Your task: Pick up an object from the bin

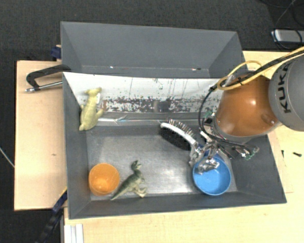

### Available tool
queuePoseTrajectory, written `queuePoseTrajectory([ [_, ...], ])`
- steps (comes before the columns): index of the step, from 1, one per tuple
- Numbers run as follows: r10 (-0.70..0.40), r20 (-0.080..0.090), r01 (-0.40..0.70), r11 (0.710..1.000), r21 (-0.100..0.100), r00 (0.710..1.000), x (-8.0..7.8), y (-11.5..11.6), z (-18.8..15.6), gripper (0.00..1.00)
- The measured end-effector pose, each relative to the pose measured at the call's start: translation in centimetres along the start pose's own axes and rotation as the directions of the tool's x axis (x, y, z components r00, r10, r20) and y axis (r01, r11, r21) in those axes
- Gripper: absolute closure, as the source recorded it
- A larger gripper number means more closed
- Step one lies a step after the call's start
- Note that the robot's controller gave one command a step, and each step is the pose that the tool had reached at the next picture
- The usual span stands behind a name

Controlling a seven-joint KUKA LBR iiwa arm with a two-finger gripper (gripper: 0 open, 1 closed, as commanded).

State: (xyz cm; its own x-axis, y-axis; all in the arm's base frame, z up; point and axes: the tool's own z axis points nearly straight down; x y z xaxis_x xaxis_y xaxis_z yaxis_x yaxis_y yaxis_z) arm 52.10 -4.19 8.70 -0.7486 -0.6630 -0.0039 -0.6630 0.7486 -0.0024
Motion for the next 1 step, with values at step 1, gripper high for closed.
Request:
queuePoseTrajectory([
  [1, -0.004, 0.006, 0.004, 1.0, 0.007, 1.0, 1.19, -0.81, -12.11, 1.0],
])
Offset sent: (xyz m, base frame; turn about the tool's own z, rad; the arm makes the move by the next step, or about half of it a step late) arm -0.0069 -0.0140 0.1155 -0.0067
